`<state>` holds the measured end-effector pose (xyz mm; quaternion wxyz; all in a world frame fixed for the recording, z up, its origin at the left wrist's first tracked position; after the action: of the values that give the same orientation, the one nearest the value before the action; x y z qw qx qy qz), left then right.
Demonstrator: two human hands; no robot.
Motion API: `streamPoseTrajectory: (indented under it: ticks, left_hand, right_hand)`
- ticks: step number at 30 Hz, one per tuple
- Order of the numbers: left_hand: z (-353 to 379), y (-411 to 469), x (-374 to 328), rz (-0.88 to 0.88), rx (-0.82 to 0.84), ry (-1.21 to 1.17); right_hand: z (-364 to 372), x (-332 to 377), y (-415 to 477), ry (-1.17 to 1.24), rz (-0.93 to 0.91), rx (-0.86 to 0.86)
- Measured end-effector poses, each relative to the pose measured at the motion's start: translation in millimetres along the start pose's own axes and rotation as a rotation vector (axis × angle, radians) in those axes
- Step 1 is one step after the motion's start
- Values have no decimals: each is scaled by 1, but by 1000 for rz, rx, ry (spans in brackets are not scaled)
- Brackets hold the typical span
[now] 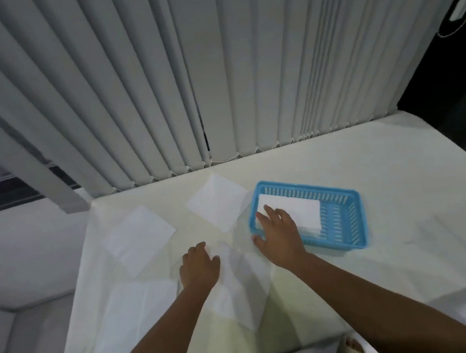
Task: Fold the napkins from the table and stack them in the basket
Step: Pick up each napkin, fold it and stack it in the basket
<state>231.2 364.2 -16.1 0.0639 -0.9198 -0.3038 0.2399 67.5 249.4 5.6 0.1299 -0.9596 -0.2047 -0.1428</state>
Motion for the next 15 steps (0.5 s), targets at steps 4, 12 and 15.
streamPoseTrajectory:
  ticks: [4,12,15]
  left_hand:
    - [0,-22,24,-59,18,196]
    - [20,-42,44,-48,54,130]
    - [21,-44,47,-102,65,-55]
  right_hand:
    - [27,43,2,-145,-167,67]
    - [70,85,10,-492,-423,149]
    - [78,86,11,-543,-432,193]
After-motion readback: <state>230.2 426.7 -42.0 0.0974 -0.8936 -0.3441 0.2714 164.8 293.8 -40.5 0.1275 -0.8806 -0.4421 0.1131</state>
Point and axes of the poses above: each hand's wrist, its own y-axis towards the middle knuckle, its own z-axis out of the palm, x = y × z, the point moved 1 cm from there along y, towards the middle knuckle, and after that the axes turned 11 degrees about z, right-handed, at the moved point
